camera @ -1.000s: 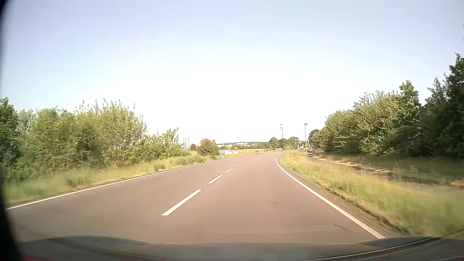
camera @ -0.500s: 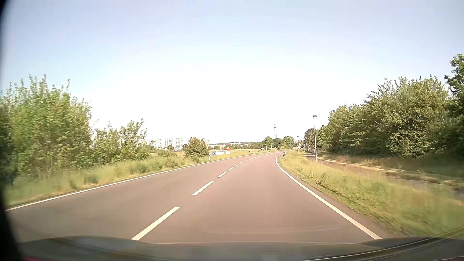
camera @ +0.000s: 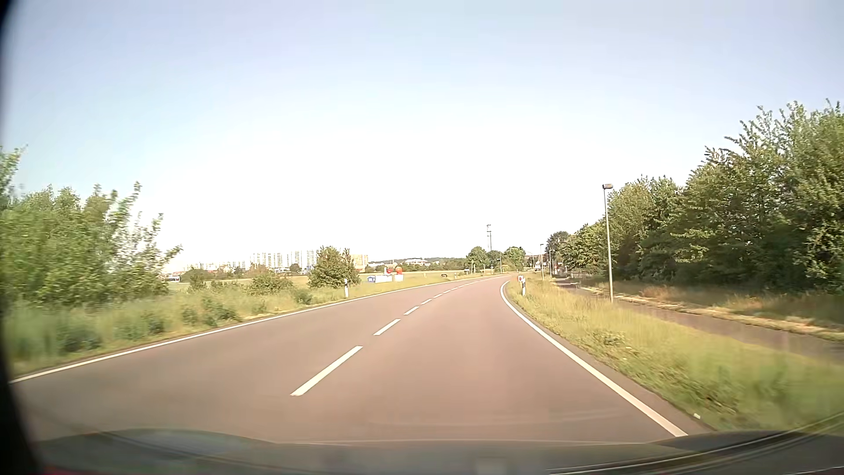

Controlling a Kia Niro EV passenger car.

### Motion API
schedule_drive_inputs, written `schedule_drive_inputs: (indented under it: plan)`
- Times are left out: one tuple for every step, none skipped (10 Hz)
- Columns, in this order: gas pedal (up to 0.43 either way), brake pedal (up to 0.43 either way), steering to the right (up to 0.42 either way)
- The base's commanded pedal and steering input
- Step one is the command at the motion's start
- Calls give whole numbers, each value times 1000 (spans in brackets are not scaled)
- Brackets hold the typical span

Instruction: Follow the waypoints while adhering to traffic rules and regulations

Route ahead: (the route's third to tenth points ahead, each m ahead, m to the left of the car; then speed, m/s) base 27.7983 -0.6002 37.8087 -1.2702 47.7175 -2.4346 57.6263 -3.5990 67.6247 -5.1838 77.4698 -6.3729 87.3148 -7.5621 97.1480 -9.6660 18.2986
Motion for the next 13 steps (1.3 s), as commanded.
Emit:
schedule_drive_inputs:
  plan:
    - [177,30,14]
    - [177,30,14]
    - [177,30,14]
    - [177,30,14]
    - [177,30,14]
    - [177,30,14]
    - [177,30,14]
    - [177,30,14]
    - [177,30,14]
    - [177,30,14]
    - [177,30,14]
    - [177,30,14]
    - [177,30,14]
